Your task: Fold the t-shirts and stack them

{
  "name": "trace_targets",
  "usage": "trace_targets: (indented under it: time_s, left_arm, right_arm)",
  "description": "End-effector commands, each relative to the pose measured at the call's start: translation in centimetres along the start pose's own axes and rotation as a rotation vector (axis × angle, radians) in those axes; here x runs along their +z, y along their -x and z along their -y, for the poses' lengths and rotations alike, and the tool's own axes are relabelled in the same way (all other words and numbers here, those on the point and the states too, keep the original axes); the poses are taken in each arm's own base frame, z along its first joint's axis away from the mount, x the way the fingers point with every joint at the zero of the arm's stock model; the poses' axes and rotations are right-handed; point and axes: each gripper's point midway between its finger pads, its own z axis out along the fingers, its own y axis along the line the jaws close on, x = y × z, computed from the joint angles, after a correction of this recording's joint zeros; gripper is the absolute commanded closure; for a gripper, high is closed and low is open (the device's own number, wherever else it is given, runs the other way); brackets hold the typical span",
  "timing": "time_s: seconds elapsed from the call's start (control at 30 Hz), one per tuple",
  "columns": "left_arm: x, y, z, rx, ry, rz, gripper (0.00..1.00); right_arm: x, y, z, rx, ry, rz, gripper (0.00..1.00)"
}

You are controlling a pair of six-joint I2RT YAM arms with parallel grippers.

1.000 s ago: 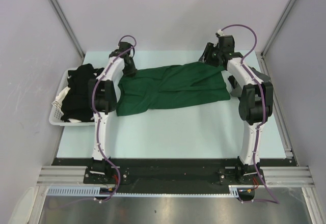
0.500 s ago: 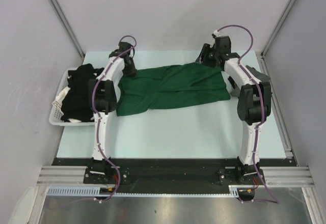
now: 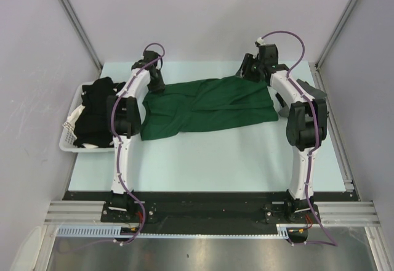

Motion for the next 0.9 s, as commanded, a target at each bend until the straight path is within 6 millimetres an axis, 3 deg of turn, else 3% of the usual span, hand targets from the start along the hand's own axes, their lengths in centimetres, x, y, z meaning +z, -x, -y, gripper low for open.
trace_targets:
  time_s: [0.0, 0.87]
  left_arm:
    - [-2.9, 3.0, 0.7, 0.01, -0.02, 0.084, 0.64]
    - [-4.1, 3.8, 1.5, -0.008, -0.052, 0.098, 0.64]
  right_arm:
    - [0.2, 0.9, -0.8, -0.011, 0.028, 0.026, 0.49]
    - [0.6, 0.6, -0.9, -0.003, 0.038, 0.022, 0.49]
